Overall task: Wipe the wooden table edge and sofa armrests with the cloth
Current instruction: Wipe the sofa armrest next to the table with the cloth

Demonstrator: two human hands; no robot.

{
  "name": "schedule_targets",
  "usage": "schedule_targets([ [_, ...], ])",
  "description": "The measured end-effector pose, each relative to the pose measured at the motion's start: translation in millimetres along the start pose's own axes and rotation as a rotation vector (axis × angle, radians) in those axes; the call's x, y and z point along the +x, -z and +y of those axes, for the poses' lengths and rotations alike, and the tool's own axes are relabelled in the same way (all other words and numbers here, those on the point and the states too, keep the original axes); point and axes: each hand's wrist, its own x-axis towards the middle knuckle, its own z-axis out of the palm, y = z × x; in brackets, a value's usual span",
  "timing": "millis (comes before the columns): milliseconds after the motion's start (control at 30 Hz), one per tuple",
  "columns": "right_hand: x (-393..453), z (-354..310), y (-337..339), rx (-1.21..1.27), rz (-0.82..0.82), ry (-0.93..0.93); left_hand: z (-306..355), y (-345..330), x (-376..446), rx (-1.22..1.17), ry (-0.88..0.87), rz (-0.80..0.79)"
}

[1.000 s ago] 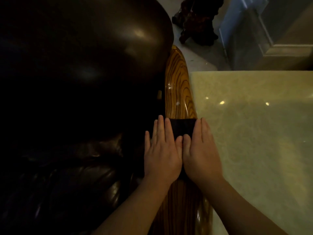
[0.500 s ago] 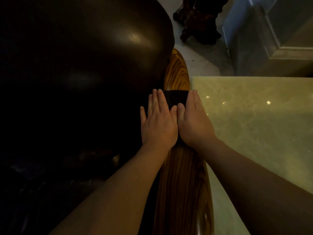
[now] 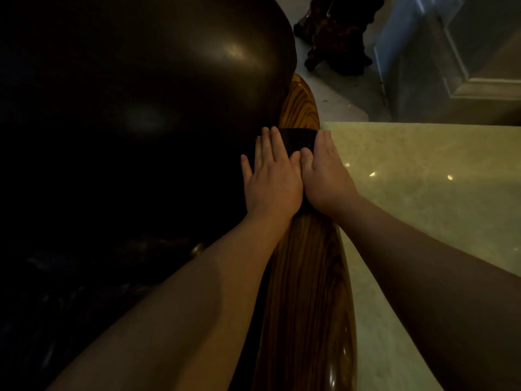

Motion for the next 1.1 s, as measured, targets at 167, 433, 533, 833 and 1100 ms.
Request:
schedule_targets([
  [167,-22,1,-3,-0.033,0.014,0.017,-7,-1,-20,-0.002,-0.016,-0.038],
  [433,-87,3,-12,-0.212,0.104,0.039,-17,0,-80,-0.048,-0.024,-0.103],
  [533,-117,9,-16,-0.183,0.120,0.016,-21,0,-107,-0.061,-0.065,-0.096],
  [833,-201,12,-40,-0.359,0.196,-0.008,-40,3,-186,-0.119,-0.114,-0.108],
  [1100,-269,17,-67,-0.427,0.257,-0.023,-60,-2,-252,-0.055,-0.123,-0.114],
])
